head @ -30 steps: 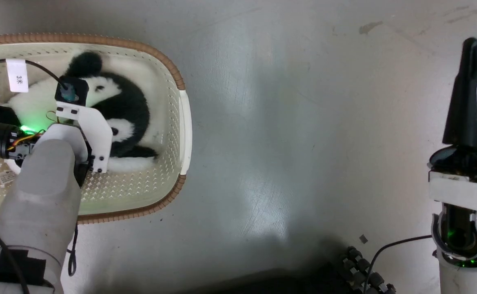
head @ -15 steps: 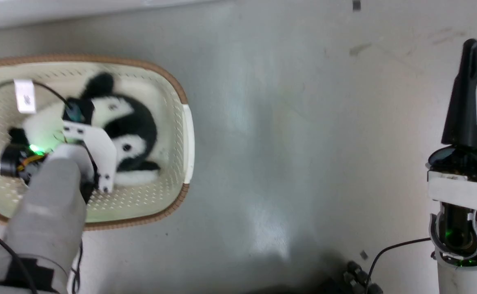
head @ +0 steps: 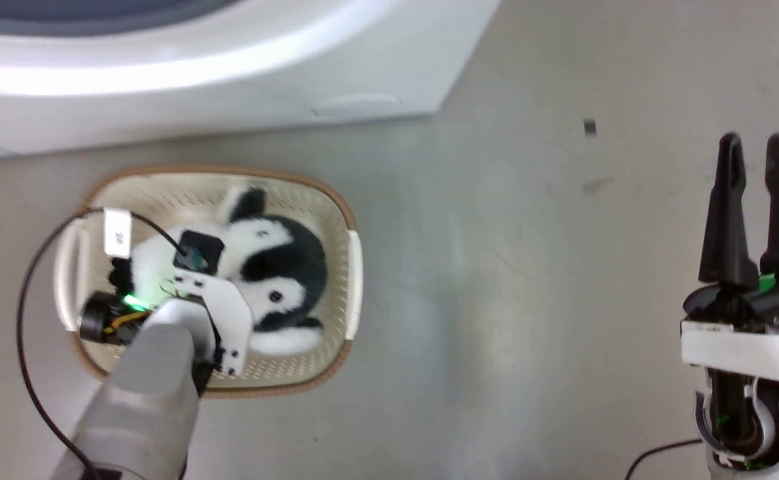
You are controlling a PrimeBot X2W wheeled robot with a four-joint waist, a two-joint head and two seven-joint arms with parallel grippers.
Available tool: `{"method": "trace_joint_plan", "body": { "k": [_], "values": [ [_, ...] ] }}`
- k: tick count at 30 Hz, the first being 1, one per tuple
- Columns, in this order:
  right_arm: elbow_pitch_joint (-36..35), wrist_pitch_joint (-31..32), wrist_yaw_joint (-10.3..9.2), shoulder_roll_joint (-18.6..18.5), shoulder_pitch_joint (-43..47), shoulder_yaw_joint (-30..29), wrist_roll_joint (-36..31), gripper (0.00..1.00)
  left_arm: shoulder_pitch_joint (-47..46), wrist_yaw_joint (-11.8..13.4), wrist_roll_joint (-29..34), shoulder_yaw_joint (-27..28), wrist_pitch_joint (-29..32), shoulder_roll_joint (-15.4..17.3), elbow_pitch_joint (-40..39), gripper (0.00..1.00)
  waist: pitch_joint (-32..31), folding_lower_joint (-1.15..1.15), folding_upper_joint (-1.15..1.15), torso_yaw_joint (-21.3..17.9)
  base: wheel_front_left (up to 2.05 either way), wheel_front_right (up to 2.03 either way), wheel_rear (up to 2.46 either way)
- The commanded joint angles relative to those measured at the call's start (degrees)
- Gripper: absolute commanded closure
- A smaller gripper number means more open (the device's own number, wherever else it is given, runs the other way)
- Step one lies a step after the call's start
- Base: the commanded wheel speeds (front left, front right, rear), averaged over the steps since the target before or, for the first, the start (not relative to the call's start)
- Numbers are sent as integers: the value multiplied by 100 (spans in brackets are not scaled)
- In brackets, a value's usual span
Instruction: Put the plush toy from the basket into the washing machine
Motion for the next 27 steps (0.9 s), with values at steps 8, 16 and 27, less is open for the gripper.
{"method": "trace_joint_plan", "body": {
  "k": [8, 16, 27],
  "values": [
    [126, -26, -4, -3, 432, -121, -162, 0, 461, -93, -167, -65, -686, -236, -2, 100, -1115, 0, 0, 537, 0, 0, 0],
    [196, -26, -4, -3, 808, -186, -232, 0, 751, -147, -218, -146, -1205, -328, -63, 100, -1745, 0, 0, 781, 0, 0, 0],
    [253, -26, -4, -3, 1156, -293, -241, 0, 1254, 39, -298, -50, -1322, -299, -1266, 100, -2263, 0, 0, 971, 0, 0, 0]
  ]
}}
